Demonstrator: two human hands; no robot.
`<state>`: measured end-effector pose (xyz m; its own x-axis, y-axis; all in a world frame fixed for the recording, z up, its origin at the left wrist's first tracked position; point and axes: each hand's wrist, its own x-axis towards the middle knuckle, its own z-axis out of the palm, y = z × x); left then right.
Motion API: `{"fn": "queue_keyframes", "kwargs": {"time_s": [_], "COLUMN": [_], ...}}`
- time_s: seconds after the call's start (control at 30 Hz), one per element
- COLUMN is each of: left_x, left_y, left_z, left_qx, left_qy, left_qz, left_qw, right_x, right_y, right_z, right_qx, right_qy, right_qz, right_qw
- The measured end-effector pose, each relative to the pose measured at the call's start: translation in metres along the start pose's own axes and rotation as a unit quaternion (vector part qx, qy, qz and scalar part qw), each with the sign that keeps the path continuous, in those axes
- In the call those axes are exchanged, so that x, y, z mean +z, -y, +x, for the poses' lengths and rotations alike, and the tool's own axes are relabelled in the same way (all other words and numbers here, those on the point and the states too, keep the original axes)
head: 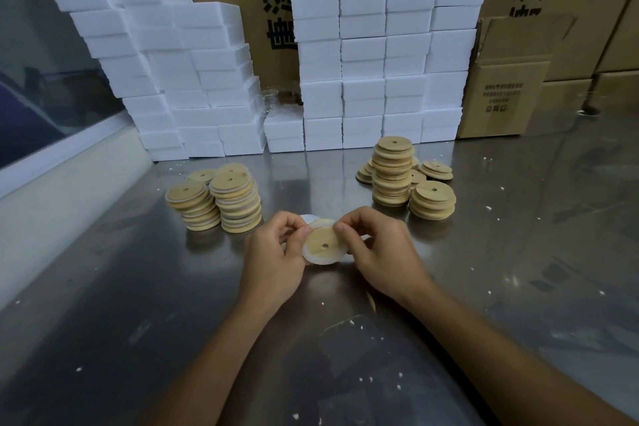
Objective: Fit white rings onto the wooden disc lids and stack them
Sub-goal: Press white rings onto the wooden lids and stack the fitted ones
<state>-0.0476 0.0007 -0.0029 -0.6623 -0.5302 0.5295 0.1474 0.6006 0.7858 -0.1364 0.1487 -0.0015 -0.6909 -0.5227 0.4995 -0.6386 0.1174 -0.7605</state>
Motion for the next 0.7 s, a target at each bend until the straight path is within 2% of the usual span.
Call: {"fn": "queue_keyframes", "kwargs": {"time_s": [0.27,0.57,0.7], "left_x": [-0.007,-0.019,-0.024], "left_y": [-0.001,0.007,0.010], "left_z": [0.006,0.007,0.006], "left_qx": [-0.104,-0.164,-0.167], "left_qy": [0.071,0.060,0.076], "left_qz": [-0.105,-0.148,-0.146], "left_qw": [0.987,0.973,0.972], "right_x": [-0.006,-0.008,-0.005], "right_y": [0.000,-0.001,0.000], "right_z": [0.004,0.001,0.001], "right_qx": [0.030,0.081,0.071], "right_qy": [0.014,0.054,0.045], "right_qz": [-0.014,0.052,0.053], "right_qw": [0.999,0.994,0.995]}}
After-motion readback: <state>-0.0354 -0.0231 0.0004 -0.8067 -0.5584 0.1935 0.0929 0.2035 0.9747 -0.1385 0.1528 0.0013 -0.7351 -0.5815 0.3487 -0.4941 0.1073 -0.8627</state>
